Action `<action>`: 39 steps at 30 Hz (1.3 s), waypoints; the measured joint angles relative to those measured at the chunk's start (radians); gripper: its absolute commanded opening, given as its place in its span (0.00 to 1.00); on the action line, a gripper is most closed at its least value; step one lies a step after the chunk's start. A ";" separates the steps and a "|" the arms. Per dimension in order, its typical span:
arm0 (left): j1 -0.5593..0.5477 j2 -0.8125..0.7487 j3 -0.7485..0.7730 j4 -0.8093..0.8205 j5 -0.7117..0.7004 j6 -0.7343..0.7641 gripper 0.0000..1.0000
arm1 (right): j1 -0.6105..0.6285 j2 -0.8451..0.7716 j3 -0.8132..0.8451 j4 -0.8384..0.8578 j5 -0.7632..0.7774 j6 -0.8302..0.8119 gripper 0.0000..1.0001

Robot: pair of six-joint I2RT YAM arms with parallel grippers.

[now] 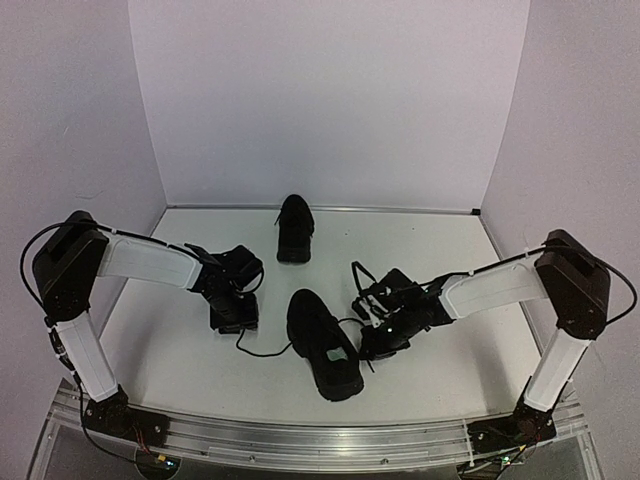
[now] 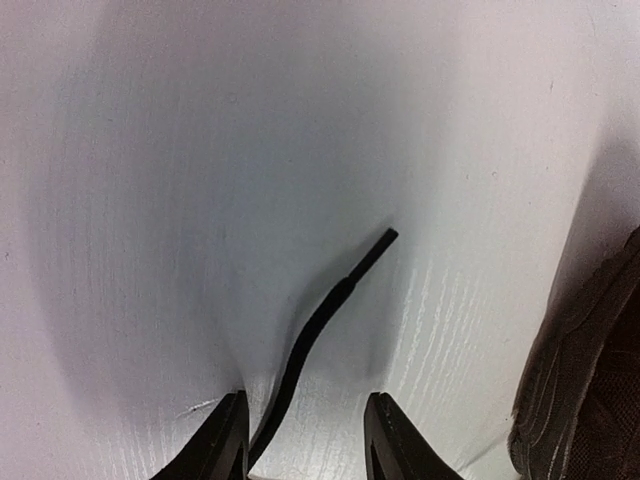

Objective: Tie the shoes

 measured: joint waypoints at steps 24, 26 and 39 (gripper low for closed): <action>0.004 -0.141 0.000 -0.045 -0.016 0.108 0.00 | 0.149 -0.175 0.014 -0.070 0.057 0.110 0.00; 0.004 -0.238 0.000 -0.068 -0.031 0.132 0.00 | 0.136 -0.274 0.015 -0.102 0.088 0.129 0.00; 0.004 -0.855 -0.046 -0.096 0.023 0.226 0.00 | 0.068 -0.440 0.326 -0.217 0.176 0.165 0.00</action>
